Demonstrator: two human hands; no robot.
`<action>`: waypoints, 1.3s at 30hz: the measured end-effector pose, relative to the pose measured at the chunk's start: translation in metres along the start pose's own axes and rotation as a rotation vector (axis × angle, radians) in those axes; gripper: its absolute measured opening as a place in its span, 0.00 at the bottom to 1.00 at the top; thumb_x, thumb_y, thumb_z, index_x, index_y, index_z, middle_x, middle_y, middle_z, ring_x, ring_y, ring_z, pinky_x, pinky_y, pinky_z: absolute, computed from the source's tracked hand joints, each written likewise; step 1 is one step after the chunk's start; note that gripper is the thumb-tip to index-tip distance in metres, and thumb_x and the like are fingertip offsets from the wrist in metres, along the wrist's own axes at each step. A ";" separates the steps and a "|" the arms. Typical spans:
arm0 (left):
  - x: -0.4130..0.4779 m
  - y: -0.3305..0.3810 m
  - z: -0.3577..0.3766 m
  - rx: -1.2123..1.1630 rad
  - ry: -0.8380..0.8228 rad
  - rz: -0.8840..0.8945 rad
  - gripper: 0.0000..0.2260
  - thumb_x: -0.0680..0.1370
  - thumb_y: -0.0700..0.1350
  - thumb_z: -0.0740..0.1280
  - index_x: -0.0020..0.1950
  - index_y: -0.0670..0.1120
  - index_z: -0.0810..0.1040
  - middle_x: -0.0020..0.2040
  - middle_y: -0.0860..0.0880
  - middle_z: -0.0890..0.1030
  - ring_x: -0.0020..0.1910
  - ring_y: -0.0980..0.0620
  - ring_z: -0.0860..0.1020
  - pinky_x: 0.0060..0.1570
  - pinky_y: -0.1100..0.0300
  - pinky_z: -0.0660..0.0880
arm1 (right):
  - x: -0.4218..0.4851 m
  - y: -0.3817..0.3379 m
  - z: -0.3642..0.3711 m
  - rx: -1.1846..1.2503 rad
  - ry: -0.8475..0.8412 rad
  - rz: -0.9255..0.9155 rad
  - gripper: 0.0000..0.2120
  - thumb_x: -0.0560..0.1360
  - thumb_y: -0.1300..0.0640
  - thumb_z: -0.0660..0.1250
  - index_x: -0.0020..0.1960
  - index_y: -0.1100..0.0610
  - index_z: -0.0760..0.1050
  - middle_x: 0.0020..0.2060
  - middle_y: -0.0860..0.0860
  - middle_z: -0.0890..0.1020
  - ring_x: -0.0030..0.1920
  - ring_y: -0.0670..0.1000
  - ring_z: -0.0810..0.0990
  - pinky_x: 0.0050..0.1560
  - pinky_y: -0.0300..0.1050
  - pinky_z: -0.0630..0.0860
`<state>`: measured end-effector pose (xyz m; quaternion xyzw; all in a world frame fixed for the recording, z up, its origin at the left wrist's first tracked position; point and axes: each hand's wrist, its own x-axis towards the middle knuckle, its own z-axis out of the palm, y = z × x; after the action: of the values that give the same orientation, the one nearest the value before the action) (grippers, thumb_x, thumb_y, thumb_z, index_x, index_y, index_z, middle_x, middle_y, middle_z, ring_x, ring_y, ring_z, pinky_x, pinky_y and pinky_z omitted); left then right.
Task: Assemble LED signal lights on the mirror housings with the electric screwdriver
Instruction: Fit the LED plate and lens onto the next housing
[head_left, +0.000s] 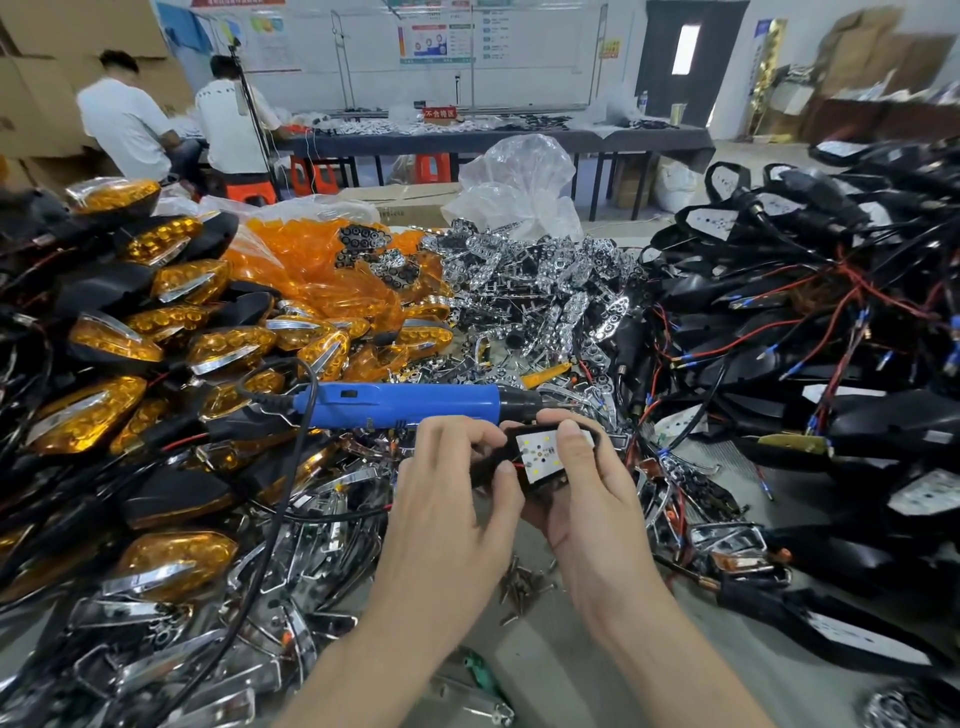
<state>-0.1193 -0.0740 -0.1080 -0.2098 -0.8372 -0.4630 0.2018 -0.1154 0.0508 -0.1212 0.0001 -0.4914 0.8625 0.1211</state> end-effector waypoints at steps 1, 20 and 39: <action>0.000 -0.001 0.000 0.030 -0.021 0.017 0.06 0.78 0.56 0.58 0.55 0.61 0.67 0.56 0.65 0.66 0.55 0.56 0.74 0.48 0.48 0.79 | 0.000 0.000 0.000 0.009 0.004 0.003 0.11 0.78 0.48 0.63 0.52 0.49 0.82 0.55 0.60 0.86 0.54 0.59 0.86 0.52 0.56 0.84; 0.000 -0.008 -0.003 0.303 -0.120 0.180 0.15 0.80 0.57 0.60 0.66 0.62 0.75 0.61 0.56 0.69 0.59 0.57 0.73 0.51 0.63 0.73 | 0.003 -0.008 0.001 0.099 0.026 0.152 0.13 0.76 0.47 0.66 0.54 0.49 0.85 0.57 0.60 0.85 0.54 0.58 0.85 0.51 0.51 0.83; 0.001 -0.010 -0.004 0.284 -0.053 0.261 0.14 0.81 0.54 0.62 0.66 0.59 0.77 0.64 0.53 0.71 0.60 0.55 0.74 0.50 0.56 0.78 | 0.002 -0.015 0.002 0.162 -0.032 0.172 0.20 0.85 0.56 0.54 0.53 0.52 0.86 0.56 0.61 0.86 0.51 0.56 0.86 0.40 0.45 0.83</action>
<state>-0.1249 -0.0827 -0.1126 -0.2982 -0.8648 -0.3045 0.2654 -0.1146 0.0564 -0.1071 -0.0183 -0.4200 0.9065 0.0384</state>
